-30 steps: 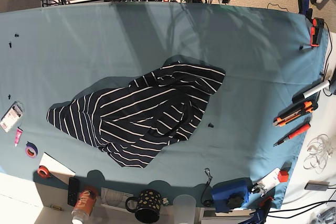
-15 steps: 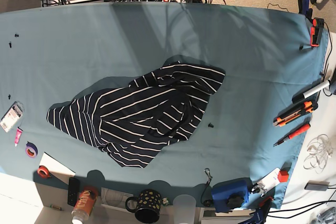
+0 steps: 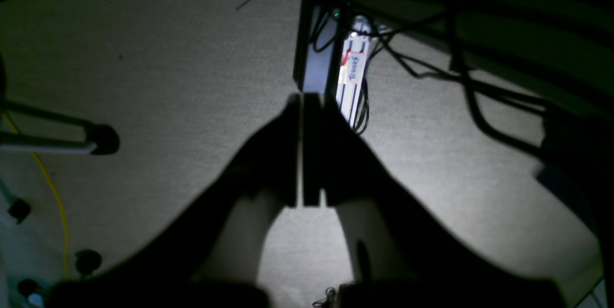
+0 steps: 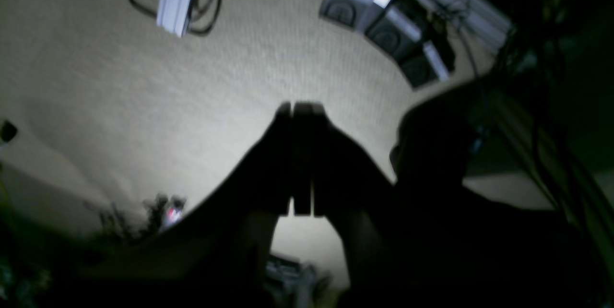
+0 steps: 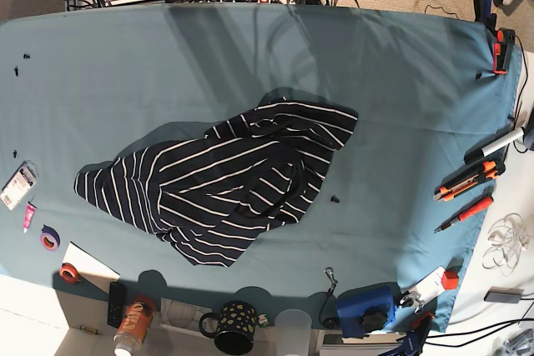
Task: Layout the t-shirt on the table in an organized manner, then fold the t-shirt properly
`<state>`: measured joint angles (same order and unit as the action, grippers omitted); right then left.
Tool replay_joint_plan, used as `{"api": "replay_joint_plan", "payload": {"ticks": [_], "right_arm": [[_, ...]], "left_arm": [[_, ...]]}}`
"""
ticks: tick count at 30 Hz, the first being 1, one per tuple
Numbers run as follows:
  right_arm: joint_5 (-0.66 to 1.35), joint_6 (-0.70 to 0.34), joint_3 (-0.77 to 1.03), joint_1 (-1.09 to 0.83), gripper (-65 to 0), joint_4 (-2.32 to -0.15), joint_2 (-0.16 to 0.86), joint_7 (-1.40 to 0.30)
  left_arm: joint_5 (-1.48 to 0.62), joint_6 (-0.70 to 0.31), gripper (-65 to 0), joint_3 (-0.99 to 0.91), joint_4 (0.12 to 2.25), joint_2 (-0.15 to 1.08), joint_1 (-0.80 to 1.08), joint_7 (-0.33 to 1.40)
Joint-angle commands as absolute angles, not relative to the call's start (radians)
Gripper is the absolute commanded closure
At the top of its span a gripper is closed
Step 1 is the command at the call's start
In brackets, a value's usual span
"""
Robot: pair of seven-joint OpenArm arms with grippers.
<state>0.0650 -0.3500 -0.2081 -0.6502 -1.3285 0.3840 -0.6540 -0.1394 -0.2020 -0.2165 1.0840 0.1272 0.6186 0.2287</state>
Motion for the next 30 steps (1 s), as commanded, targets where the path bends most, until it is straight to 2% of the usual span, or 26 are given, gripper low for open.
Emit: {"api": "replay_joint_plan", "payload": {"ticks": [1, 9, 18, 25, 30], "right_arm": [[0.080, -0.351, -0.184, -0.680, 0.0, -1.372, 0.397, -0.666], [0.257, -0.353, 0.000, -0.832, 0.0, -1.681, 0.397, -0.843], [0.485, -0.447, 0.221, -0.981, 0.0, -2.038, 0.396, -0.966], [0.622, -0.479, 0.417, -0.997, 0.0, -2.264, 0.396, -1.010], [0.651, -0.479, 0.528, -0.994, 0.0, -2.346, 0.396, -0.972]], "left_arm": [[-0.155, -0.207, 0.0, -0.220, 1.132, 0.143, 0.655, 0.239], [-0.276, -0.207, 0.0, -0.220, 1.480, 0.173, 0.827, 0.426], [-0.311, -0.207, 0.0, -0.230, 1.925, 0.172, 1.007, 0.632], [-0.307, -0.206, 0.0, -0.241, 2.247, 0.172, 1.095, 0.647], [-0.306, -0.206, 0.0, -0.241, 2.356, 0.172, 1.094, 0.643]]}}
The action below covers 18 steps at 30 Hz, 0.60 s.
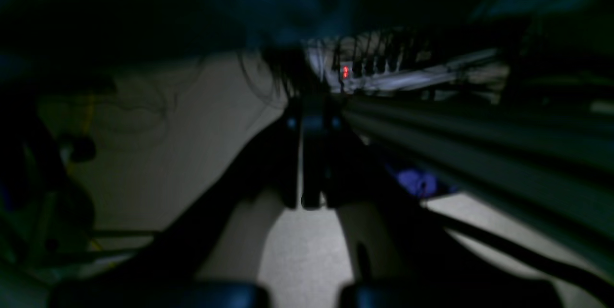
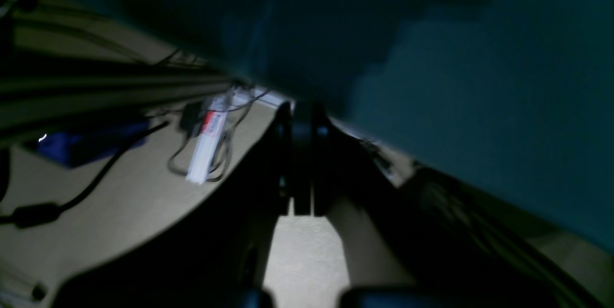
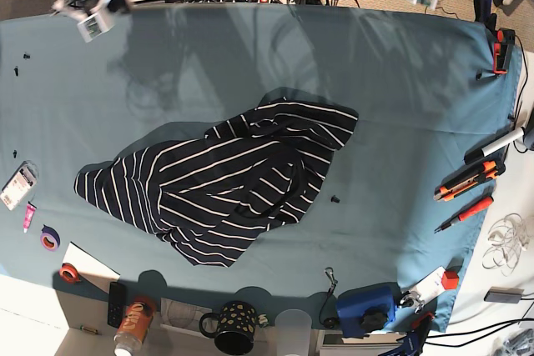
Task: Layout the t-shirt on the table in an organized manner, then fold the t-shirt properly
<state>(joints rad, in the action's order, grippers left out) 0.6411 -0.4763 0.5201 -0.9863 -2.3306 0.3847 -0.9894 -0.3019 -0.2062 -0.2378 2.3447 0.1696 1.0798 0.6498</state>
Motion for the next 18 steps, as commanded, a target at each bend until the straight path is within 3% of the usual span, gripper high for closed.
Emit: {"api": "replay_joint_plan", "payload": {"ticks": [1, 7, 18], "right_arm": [[0.651, -0.479, 0.544, -0.988, 0.0, -2.351, 0.396, -0.956], [0.651, -0.479, 0.570, -0.861, 0.0, -2.353, 0.396, -0.938], [0.582, -0.480, 0.570, -0.599, 0.0, -2.352, 0.397, -0.858]], "left_arm": [[-0.299, -0.207, 0.0, -0.241, 2.356, 0.172, 1.091, 0.629], [-0.192, -0.207, 0.0, -0.241, 2.356, 0.173, 1.011, 0.495], [-0.186, -0.210, 0.0, -0.240, 2.356, 0.172, 0.731, 0.419]]}}
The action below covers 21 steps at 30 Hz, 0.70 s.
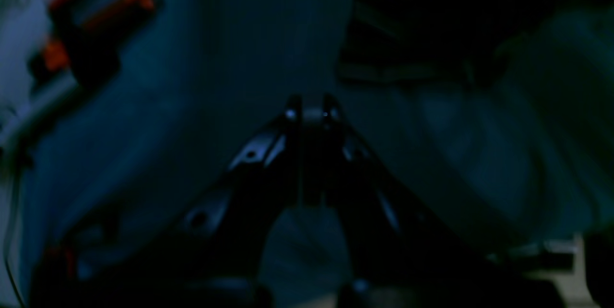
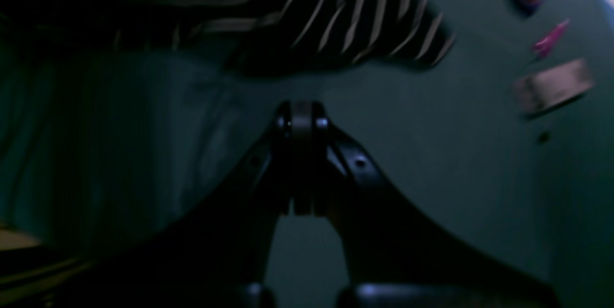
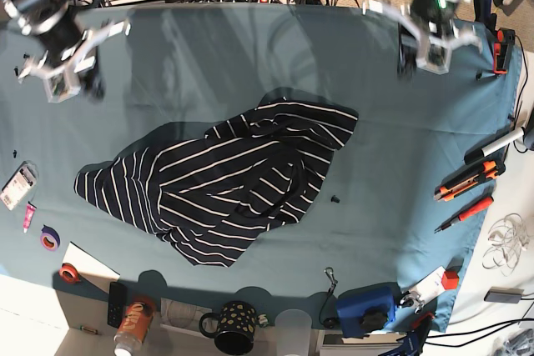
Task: Layout the t-shirt on the table in an organized manner, then fold the t-shirt properly
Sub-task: 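Move the right gripper down onto the crumpled striped t-shirt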
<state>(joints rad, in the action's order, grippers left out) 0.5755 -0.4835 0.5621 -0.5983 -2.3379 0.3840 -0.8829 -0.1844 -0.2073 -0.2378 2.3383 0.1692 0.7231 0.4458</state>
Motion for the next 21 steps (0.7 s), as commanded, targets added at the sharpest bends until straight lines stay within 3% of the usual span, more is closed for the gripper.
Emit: {"api": "replay_joint_plan", "payload": {"ticks": [1, 5, 6, 9, 12, 16, 21], "right_arm": [[0.579, -0.480, 0.570, -0.584, 0.0, -2.352, 0.397, -0.859], [0.575, -0.482, 0.570, -0.548, 0.0, -2.352, 0.397, -0.858], [0.576, -0.482, 0.570, -0.547, -3.5, -2.352, 0.397, -0.853], [0.578, -0.497, 0.569, -0.546, -19.0, -2.352, 0.396, -0.828], [0.594, -0.513, 0.540, -0.545, -22.1, -2.352, 0.397, -0.819], [0.540, -0.526, 0.384, -0.541, -22.1, -2.347, 0.396, -0.818], [0.300, -0.524, 0.101, -0.453, -22.1, -2.347, 0.397, -0.813]], "left_arm": [[-0.186, -0.210, 0.0, -0.239, 2.356, 0.172, 0.713, 0.418], [-0.186, -0.210, 0.0, -0.239, 2.356, 0.172, 0.662, 0.418], [-0.186, -0.210, -2.2, -0.239, 2.356, 0.172, 0.661, 0.418], [-0.168, -0.210, -20.1, -0.239, 2.356, 0.172, 0.651, 0.418], [-0.104, -0.210, -29.2, -0.239, 2.356, 0.172, 0.648, 0.418], [-0.062, -0.210, -29.5, -0.239, 2.356, 0.173, 0.645, 0.418], [-0.063, -0.210, -29.5, -0.239, 2.356, 0.172, 0.645, 0.418]]}}
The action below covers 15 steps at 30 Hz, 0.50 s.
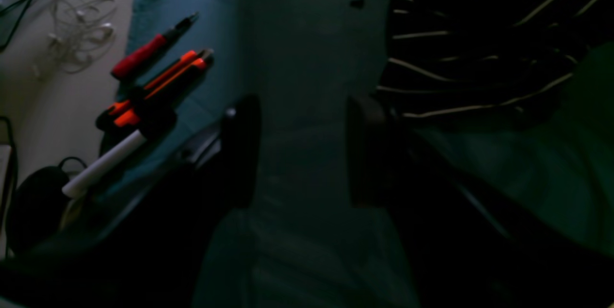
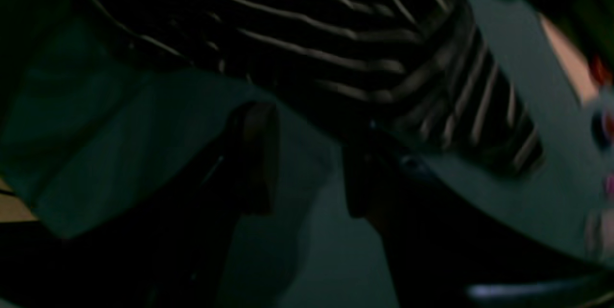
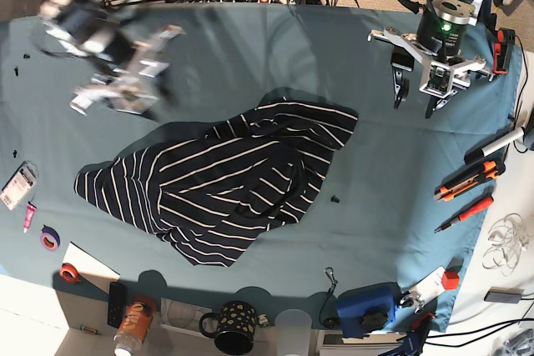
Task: Layout the t-shirt on the table in an organized manner, then fold the t-shirt properly
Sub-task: 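Move the right gripper down onto the crumpled striped t-shirt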
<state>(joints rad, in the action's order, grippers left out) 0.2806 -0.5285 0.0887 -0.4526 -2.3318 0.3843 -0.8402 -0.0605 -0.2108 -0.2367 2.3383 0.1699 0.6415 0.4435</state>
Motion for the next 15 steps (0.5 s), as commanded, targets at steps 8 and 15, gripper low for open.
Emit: {"api": "replay_joint_plan", "payload": {"ticks": [8, 15], "right_arm": [[0.031, -0.458, -0.226, -0.313, -22.1, -2.180, 0.396, -0.746], [-0.046, -0.368, -0.379, -0.144, -22.1, -1.977, 0.394, -0.729]], "left_arm": [[-0.063, -0.210, -29.5, -0.239, 2.356, 0.172, 0.646, 0.419], [-0.063, -0.210, -29.5, -0.239, 2.356, 0.172, 0.645, 0.418]]}}
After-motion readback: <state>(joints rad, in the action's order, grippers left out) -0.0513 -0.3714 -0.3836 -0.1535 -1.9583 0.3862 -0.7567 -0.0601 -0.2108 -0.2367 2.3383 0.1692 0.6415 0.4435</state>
